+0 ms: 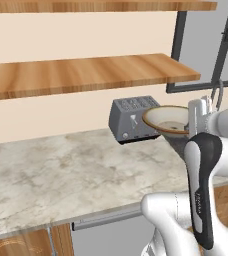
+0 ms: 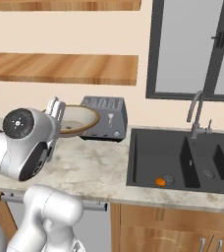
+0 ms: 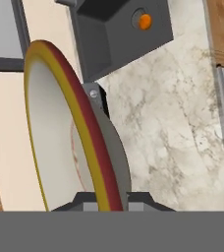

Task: Clear the mugs and bowl far away from the sink.

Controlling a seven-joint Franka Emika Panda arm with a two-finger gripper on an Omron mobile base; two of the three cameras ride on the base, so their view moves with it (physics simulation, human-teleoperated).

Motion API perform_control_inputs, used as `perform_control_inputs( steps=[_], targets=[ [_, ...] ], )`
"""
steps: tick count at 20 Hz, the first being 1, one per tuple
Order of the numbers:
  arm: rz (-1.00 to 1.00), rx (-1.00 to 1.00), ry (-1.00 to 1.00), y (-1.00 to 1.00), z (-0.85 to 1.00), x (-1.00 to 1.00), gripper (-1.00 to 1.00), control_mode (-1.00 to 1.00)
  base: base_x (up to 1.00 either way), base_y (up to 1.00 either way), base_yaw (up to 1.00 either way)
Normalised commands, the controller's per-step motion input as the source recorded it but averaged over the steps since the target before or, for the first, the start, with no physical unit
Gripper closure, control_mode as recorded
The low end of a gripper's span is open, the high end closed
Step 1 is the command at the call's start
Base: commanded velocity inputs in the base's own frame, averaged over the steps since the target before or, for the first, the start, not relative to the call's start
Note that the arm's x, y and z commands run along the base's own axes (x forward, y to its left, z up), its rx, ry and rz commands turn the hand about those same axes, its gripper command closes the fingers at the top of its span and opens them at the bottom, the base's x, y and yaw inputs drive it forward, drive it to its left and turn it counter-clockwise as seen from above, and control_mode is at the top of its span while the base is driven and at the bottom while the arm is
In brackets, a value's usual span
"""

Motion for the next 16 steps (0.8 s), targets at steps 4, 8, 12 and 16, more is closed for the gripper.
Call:
perform_control_inputs(
  steps=[4,8,12,16],
  targets=[
    [0.0,0.0,0.0,0.0,0.0,0.0,1.0,1.0,-0.67,0.0,0.0],
    [0.0,0.0,0.0,0.0,0.0,0.0,1.0,1.0,-0.93,0.0,0.0],
    [0.0,0.0,0.0,0.0,0.0,0.0,1.0,1.0,-1.0,0.44,0.0],
    [0.0,0.0,0.0,0.0,0.0,0.0,1.0,1.0,-1.0,0.74,0.08]
  ],
)
